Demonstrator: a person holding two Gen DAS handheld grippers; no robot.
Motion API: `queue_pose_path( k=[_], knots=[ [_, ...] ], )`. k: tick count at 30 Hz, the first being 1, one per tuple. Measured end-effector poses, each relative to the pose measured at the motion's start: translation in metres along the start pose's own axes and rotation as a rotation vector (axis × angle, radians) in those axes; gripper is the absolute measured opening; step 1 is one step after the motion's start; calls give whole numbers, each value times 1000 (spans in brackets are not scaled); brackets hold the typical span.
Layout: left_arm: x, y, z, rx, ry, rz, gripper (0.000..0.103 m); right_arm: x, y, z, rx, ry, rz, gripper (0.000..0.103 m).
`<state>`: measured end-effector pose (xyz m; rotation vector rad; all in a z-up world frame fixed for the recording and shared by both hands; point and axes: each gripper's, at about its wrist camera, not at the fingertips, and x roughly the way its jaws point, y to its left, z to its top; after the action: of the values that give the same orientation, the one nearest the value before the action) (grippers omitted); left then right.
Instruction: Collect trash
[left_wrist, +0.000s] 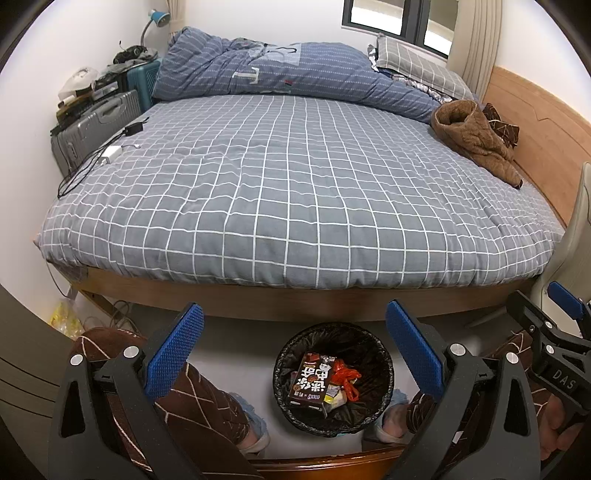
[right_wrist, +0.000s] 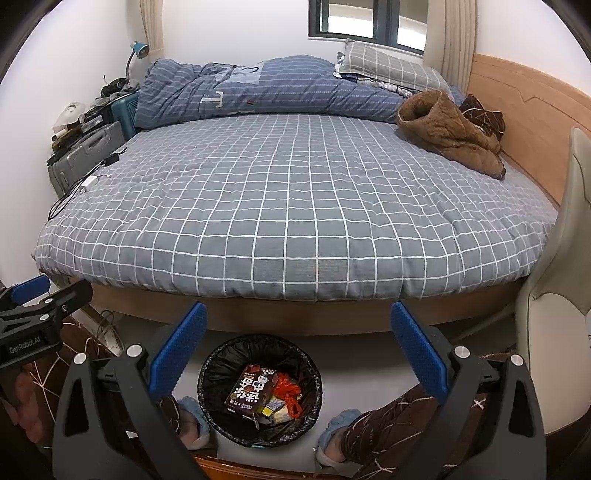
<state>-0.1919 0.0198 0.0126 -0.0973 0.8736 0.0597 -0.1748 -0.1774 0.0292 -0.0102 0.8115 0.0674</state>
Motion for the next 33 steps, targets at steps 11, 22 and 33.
queue_pose_path(
  k=[11,22,33],
  knots=[
    [6,2,-3,0,19,-3,97,1,1,-2,9,5,-3,95],
    [0,-2,-4,35,-14,56,97,4,4,-6,13,13,-4,95],
    [-4,-5,-2,52,-24,47,97,4,4,-6,14,13,-5,95]
  ],
)
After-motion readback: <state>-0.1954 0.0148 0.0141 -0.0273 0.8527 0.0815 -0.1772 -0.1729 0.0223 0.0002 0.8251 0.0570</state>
